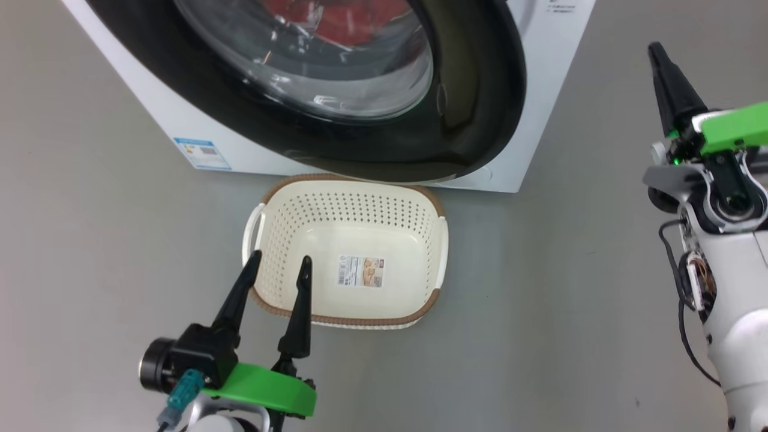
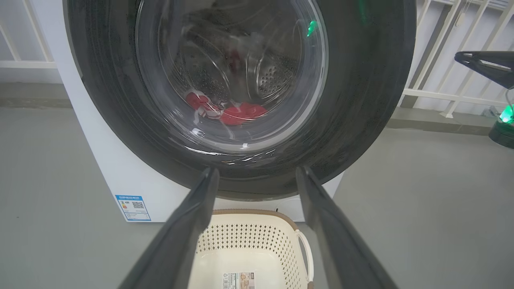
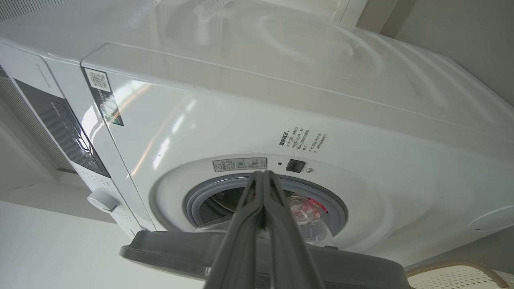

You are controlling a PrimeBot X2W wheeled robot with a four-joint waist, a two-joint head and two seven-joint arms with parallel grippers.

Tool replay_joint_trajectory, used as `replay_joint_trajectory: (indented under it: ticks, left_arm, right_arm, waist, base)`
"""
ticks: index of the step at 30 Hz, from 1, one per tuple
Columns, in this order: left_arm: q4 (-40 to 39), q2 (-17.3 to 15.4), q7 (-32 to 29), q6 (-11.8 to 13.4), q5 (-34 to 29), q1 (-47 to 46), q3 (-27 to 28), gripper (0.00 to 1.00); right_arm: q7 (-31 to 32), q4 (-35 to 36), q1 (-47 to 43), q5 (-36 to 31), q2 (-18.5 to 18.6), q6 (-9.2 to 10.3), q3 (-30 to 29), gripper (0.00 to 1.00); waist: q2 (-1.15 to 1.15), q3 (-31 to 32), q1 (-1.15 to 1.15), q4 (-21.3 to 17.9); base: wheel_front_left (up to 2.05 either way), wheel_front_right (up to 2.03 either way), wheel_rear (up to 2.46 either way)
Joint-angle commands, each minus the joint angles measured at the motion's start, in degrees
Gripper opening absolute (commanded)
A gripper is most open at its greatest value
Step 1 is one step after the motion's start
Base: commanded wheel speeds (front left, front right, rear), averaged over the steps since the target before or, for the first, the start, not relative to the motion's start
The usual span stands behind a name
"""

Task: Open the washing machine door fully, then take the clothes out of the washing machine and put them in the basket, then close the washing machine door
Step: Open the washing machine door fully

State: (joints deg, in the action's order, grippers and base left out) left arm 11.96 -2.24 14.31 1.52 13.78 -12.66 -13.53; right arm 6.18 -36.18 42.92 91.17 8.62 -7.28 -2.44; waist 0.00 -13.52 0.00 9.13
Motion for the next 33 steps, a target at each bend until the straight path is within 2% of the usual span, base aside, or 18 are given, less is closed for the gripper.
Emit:
replay_joint_trajectory:
  ticks: [1, 9, 15, 33]
  left_arm:
    - [-2.0, -0.6, 0.7, 0.3, 0.6, -2.2, 1.1, 1.0]
    - [-3.1, -0.6, 0.7, 0.7, 1.6, -4.2, -1.0, 1.0]
    - [-3.7, -0.6, 0.7, 1.2, 2.1, -5.1, -2.1, 1.0]
    - [-3.5, -0.6, 0.7, 1.8, 2.0, -5.6, -2.4, 1.0]
  right_arm:
    - [1.6, -0.6, 3.6, -0.6, -0.1, -0.21, 1.9, 0.0]
    - [7.6, -8.2, 11.4, -0.8, -1.1, -0.21, 5.0, 0.0]
    - [11.5, -11.4, 15.2, -0.8, -2.0, -0.21, 6.8, 0.0]
    - [20.7, -12.1, 15.6, 1.4, -2.7, -0.21, 7.7, 0.0]
  waist:
    - [0.0, -1.8, 0.0, 1.8]
    - [0.0, -4.6, 0.0, 4.0]
    - [0.0, -5.8, 0.0, 4.9]
    - [0.0, -6.0, 0.0, 4.7]
  base:
    - [0.0, 0.0, 0.0]
    - [0.0, 0.0, 0.0]
    - [0.0, 0.0, 0.0]
    - [0.0, 0.0, 0.0]
